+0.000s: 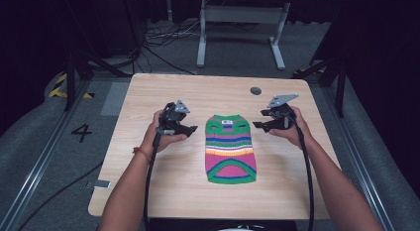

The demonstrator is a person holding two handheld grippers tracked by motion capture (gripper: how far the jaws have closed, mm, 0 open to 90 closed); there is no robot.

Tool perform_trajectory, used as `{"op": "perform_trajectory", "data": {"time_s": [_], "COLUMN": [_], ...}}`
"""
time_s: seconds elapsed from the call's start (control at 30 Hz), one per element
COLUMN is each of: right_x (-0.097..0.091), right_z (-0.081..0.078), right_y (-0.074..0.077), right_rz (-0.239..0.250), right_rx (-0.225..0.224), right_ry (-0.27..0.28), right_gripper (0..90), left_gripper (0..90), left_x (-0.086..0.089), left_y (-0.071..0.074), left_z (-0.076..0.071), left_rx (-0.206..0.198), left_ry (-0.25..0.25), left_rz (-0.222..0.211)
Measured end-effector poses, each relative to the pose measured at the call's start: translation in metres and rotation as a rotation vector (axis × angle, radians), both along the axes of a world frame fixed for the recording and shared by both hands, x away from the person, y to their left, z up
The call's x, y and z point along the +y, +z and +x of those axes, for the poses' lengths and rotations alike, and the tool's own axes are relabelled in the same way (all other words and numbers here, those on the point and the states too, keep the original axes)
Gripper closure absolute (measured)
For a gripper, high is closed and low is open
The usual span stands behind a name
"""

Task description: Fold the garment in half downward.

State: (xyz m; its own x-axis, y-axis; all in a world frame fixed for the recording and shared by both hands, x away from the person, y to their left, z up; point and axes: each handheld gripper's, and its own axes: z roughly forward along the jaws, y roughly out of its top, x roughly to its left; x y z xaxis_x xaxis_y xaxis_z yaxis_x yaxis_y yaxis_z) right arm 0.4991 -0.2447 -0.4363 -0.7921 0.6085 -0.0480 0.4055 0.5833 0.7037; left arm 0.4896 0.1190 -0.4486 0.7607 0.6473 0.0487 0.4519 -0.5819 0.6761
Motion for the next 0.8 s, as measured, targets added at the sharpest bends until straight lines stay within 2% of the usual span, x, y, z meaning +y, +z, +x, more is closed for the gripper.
{"op": "perform_trajectory", "data": {"time_s": [0.03,0.07,0.1,0.13,0.2,0.27,0.4,0.47,0.53,0.57,0.67,0.77,0.8], "right_x": [0.005,0.01,0.015,0.015,0.022,0.028,0.037,0.04,0.043,0.044,0.046,0.048,0.048], "right_z": [0.006,0.012,0.019,0.019,0.028,0.037,0.049,0.053,0.056,0.057,0.062,0.066,0.068], "right_y": [-0.002,-0.006,-0.011,-0.011,-0.019,-0.027,-0.037,-0.04,-0.044,-0.047,-0.049,-0.052,-0.054], "right_rz": [0.005,0.003,0.005,0.005,-0.004,-0.007,-0.006,-0.003,-0.02,-0.02,-0.002,0.008,0.006], "right_rx": [0.009,0.009,0.022,0.022,0.028,0.06,0.079,0.079,0.095,0.101,0.101,0.107,0.113], "right_ry": [0.0,-0.007,-0.011,-0.011,-0.02,-0.015,-0.02,-0.031,-0.027,-0.035,-0.049,-0.064,-0.073], "right_gripper": [39.7,40.8,42.9,42.9,45.7,46.9,50.3,52.4,52.5,52.6,53.6,53.5,53.5], "left_gripper": [32.2,32.4,33.0,33.2,33.2,34.5,36.6,37.9,38.9,39.1,41.3,39.6,39.3], "left_x": [-0.007,-0.007,-0.018,-0.018,-0.033,-0.042,-0.06,-0.063,-0.066,-0.067,-0.068,-0.067,-0.068], "left_y": [-0.003,-0.003,-0.007,-0.007,-0.015,-0.02,-0.032,-0.033,-0.041,-0.044,-0.05,-0.053,-0.053], "left_z": [0.008,0.008,0.02,0.02,0.034,0.042,0.054,0.055,0.061,0.063,0.067,0.069,0.069], "left_rx": [0.013,0.013,0.011,0.011,0.033,0.049,0.068,0.074,0.112,0.122,0.126,0.135,0.126], "left_ry": [-0.002,-0.002,-0.004,-0.004,0.002,0.009,0.02,0.024,0.03,0.039,0.061,0.066,0.06], "left_rz": [-0.012,-0.012,-0.019,-0.019,-0.029,-0.051,-0.072,-0.067,-0.087,-0.083,-0.063,-0.08,-0.069]}}
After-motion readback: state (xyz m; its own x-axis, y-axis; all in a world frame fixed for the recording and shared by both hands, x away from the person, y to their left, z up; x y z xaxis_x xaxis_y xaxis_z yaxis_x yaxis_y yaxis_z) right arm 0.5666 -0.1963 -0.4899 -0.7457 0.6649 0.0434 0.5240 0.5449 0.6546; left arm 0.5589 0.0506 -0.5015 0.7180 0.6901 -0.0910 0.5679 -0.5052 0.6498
